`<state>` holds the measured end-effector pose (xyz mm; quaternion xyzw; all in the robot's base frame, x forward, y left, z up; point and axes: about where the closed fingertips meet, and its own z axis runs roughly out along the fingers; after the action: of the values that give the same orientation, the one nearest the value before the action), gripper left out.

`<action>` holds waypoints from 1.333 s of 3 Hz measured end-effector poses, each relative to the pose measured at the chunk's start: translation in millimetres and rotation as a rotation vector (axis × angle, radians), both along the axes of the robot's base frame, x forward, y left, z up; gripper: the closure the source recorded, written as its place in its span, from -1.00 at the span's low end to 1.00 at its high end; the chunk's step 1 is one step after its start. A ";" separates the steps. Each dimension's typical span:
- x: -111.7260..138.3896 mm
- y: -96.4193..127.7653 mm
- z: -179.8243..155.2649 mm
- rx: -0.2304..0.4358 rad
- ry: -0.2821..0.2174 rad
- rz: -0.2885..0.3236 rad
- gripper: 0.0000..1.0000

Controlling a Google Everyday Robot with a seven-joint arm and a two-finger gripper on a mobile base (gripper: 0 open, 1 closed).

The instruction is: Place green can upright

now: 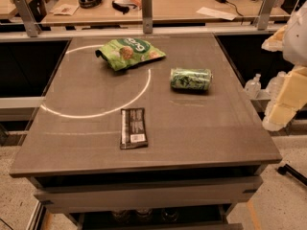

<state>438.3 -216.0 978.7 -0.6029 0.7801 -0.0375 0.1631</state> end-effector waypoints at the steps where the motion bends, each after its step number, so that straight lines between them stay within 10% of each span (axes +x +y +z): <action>1: 0.0 0.0 0.0 0.000 0.000 0.000 -1.00; 4: 51.3 36.7 0.0 0.058 0.042 0.136 -1.00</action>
Offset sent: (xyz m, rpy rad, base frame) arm 0.0267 0.0154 0.0021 -0.0256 0.0056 0.0773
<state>489.7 -179.3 978.7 -0.6502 0.7412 0.0091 0.1665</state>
